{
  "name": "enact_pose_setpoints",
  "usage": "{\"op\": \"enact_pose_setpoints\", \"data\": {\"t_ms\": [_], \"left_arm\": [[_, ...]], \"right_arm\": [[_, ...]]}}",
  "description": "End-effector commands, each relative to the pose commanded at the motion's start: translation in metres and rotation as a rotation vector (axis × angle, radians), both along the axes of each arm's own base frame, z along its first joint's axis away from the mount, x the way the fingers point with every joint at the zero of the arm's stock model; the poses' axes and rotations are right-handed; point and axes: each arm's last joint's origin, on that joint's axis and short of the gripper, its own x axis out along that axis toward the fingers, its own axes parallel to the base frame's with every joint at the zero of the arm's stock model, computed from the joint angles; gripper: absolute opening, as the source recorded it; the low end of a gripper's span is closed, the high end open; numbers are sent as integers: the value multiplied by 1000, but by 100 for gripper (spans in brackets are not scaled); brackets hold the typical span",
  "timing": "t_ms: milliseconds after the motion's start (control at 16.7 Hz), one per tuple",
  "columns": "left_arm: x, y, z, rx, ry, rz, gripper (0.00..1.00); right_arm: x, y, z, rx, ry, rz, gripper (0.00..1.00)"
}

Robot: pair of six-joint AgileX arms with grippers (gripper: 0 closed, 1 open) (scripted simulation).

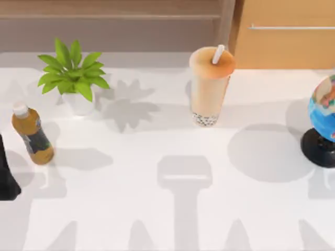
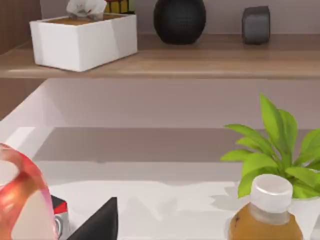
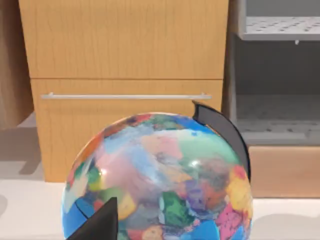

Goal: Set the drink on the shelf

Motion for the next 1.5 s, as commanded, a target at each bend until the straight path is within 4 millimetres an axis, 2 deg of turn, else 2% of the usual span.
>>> {"op": "enact_pose_setpoints", "data": {"t_ms": [240,480,600,780,960,1140,1320,1500], "left_arm": [[1,-1,6,-1,-9,-1,100],[10,-10,35,-8,-43,-5,100],[23,-19,55,-15,-56,-8,100],[53,-44,82,-28,-62,-13,100],[93,-88,94,-37,-54,-16,100],[129,-150,82,-38,-37,-19,100],[148,-220,45,-29,-18,-21,100],[145,-280,-5,-17,-4,-23,100]], "right_arm": [[0,0,0,0,0,0,100],[0,0,0,0,0,0,100],[0,0,0,0,0,0,100],[0,0,0,0,0,0,100],[0,0,0,0,0,0,100],[0,0,0,0,0,0,100],[0,0,0,0,0,0,100],[0,0,0,0,0,0,100]]}}
